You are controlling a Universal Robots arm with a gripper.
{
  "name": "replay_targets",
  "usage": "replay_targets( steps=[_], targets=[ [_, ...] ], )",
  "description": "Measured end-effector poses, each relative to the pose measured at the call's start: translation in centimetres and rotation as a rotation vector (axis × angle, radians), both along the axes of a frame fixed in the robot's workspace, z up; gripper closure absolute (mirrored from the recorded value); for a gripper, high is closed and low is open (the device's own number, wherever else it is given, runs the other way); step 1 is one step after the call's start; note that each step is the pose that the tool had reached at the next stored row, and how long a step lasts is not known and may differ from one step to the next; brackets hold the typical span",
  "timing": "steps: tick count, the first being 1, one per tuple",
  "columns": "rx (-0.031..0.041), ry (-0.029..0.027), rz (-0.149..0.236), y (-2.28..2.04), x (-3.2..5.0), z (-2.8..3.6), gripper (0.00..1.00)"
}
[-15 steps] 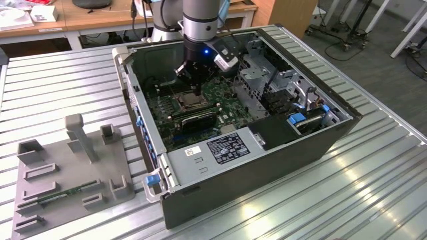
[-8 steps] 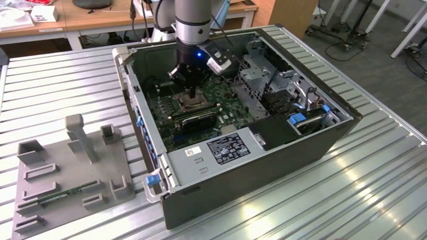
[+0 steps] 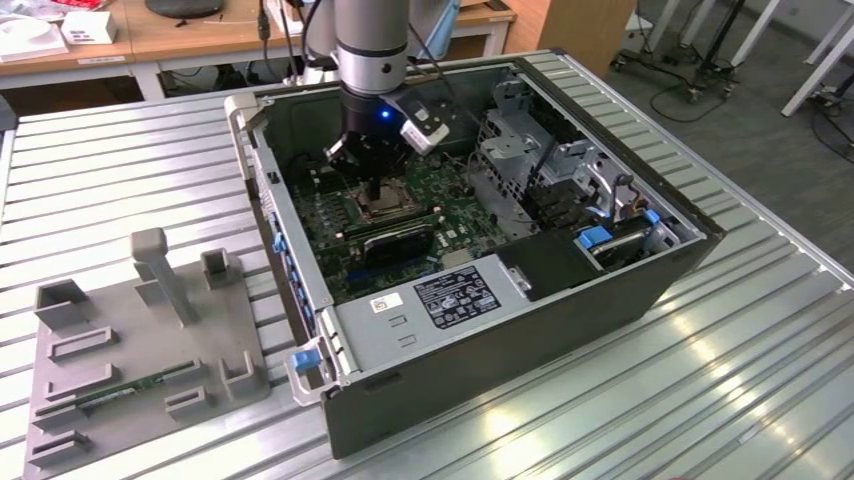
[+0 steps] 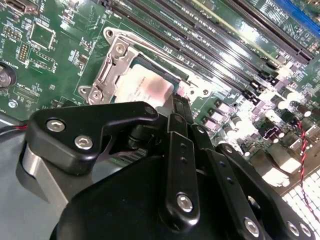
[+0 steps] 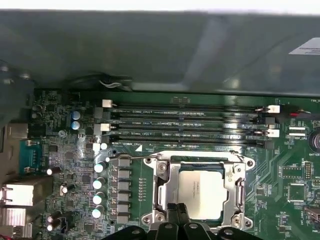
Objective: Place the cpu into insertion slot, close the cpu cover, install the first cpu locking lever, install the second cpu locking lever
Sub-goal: 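Close the cpu cover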
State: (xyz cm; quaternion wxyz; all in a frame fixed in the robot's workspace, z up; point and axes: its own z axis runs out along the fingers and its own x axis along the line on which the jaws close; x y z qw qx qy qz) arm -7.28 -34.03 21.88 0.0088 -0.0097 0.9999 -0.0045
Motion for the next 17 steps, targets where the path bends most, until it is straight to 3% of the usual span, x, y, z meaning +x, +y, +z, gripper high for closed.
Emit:
replay_targets(
  steps=[5, 10, 17],
  targets=[
    [0.0003, -0.0003, 0.000, 0.06, -0.45, -0.23, 0.89],
    [-0.0024, -0.0001, 0.000, 0.11, -0.61, -0.91, 0.89],
    [-0.0023, -0.0004, 0.000, 0.12, -0.61, -1.05, 0.89]
  ],
)
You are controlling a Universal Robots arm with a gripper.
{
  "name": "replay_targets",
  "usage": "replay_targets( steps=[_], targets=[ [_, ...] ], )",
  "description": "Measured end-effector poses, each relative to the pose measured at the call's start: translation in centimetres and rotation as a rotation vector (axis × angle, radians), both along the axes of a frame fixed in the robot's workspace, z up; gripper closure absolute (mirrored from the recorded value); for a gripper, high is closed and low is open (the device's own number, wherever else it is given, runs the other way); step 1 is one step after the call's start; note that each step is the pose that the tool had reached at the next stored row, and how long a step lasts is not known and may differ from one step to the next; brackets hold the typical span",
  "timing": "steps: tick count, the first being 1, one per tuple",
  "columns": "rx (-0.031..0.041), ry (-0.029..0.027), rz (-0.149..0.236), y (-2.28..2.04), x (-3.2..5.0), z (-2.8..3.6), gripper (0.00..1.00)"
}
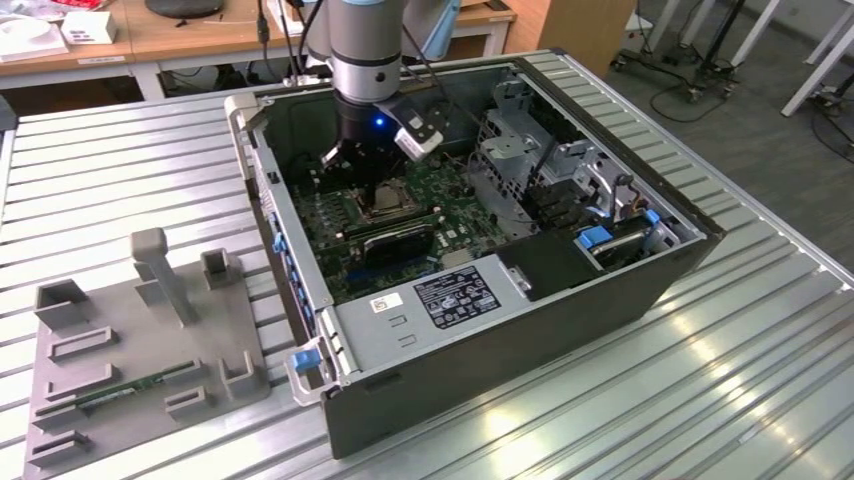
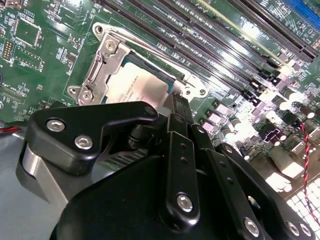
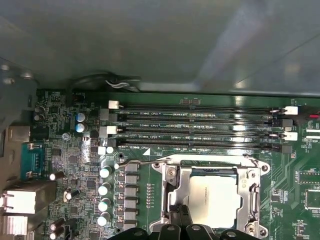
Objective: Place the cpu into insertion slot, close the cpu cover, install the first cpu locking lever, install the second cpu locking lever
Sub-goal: 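Close the cpu cover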
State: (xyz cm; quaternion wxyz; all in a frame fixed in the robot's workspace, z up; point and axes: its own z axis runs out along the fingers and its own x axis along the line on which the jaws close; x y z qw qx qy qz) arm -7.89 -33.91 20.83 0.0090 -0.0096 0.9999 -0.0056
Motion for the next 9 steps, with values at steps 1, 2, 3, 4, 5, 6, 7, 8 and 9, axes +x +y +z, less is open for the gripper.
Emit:
replay_targets(
  steps=[1, 2, 3, 4, 5, 6, 7, 8, 9],
  targets=[
    [-0.0001, 0.0000, 0.000, 0.00, 0.00, -0.06, 0.89],
    [-0.0003, 0.0002, 0.000, 0.00, 0.00, -0.12, 0.89],
    [-0.0004, 0.0002, 0.000, -0.01, 0.00, -0.15, 0.89],
    [-0.0006, 0.0004, 0.000, -0.01, -0.01, -0.16, 0.89],
    [-0.0006, 0.0004, 0.000, -0.01, -0.01, -0.17, 0.89],
    [-0.0006, 0.0004, 0.000, -0.01, 0.00, -0.17, 0.89],
    [-0.0005, 0.0003, 0.000, -0.01, 0.00, -0.18, 0.89],
    [-0.0004, 0.0002, 0.000, 0.00, 0.00, -0.18, 0.89],
    [-0.0004, 0.0002, 0.000, 0.00, -0.01, -0.18, 0.89]
  ],
)
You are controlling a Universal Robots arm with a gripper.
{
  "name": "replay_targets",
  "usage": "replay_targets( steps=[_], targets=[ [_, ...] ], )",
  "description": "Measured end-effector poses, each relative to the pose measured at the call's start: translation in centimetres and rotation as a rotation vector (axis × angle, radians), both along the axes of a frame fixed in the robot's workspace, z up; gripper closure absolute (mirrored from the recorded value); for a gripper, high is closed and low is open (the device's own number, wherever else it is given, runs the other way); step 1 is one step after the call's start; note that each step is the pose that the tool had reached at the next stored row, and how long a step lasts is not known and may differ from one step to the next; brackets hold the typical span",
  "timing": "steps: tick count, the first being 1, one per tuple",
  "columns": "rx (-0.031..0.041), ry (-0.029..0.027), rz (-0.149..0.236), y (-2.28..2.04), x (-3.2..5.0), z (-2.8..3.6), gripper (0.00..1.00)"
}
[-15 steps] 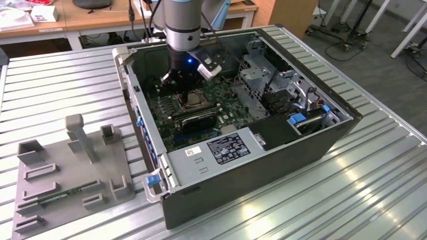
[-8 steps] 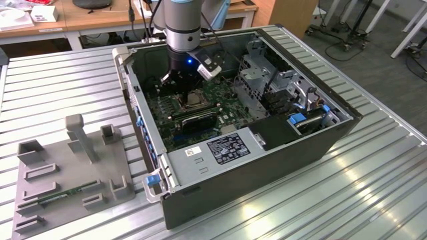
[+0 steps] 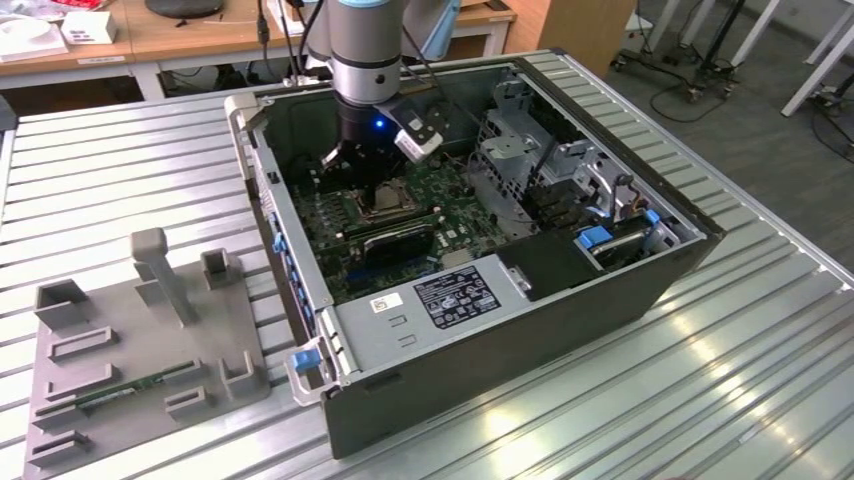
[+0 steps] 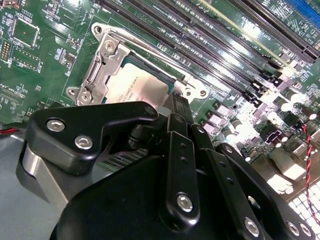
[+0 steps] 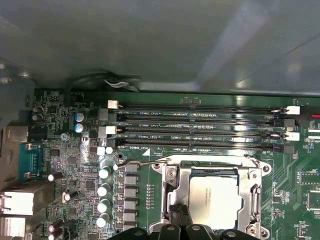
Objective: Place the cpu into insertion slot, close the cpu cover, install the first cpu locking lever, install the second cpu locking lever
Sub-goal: 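Close the cpu cover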
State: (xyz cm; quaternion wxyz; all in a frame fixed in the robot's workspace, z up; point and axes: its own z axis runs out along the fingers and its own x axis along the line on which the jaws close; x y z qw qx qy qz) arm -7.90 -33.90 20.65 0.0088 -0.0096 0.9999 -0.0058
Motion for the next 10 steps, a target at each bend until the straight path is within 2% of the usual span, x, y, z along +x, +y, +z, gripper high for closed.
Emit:
replay_targets(
  steps=[10],
  targets=[
    [0.0000, -0.0004, 0.000, 0.43, -0.07, 0.00, 0.89]
  ],
)
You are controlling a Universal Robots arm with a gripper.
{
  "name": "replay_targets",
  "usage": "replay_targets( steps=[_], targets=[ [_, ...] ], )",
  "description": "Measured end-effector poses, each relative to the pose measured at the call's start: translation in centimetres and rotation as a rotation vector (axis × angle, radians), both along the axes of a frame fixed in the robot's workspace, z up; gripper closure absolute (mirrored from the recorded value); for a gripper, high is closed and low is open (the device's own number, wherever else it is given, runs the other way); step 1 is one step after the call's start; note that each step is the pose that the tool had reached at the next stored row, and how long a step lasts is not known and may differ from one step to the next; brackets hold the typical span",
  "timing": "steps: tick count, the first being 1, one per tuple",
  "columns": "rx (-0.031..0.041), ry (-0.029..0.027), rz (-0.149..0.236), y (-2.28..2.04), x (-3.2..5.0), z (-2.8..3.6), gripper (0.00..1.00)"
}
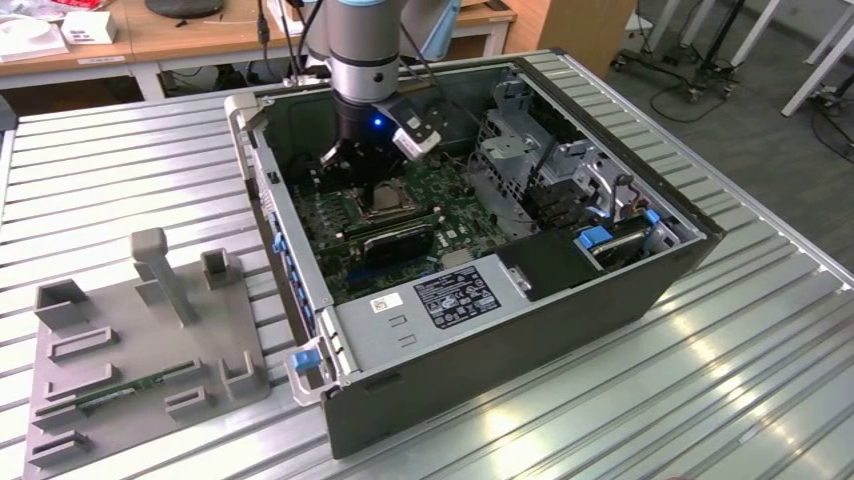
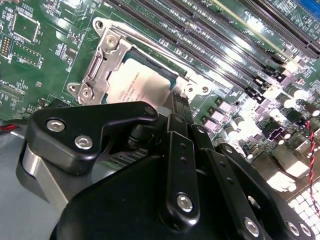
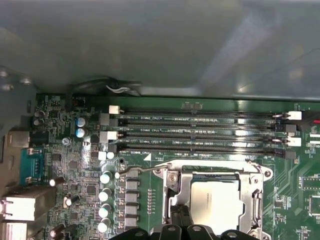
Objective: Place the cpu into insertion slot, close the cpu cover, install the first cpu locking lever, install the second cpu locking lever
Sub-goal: 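Close the cpu cover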
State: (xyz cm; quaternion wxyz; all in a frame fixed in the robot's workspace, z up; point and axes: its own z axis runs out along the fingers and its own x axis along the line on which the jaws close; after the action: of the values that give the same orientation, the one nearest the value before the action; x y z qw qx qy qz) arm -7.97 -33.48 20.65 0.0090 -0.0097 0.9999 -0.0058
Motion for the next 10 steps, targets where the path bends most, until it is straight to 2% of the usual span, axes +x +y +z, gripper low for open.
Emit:
replay_targets(
  steps=[3, 10],
  targets=[
    [-0.0001, -0.0001, 0.000, 0.20, -0.03, 0.00, 0.89],
    [0.0001, -0.0002, 0.000, 0.27, -0.08, -0.34, 0.89]
  ],
)
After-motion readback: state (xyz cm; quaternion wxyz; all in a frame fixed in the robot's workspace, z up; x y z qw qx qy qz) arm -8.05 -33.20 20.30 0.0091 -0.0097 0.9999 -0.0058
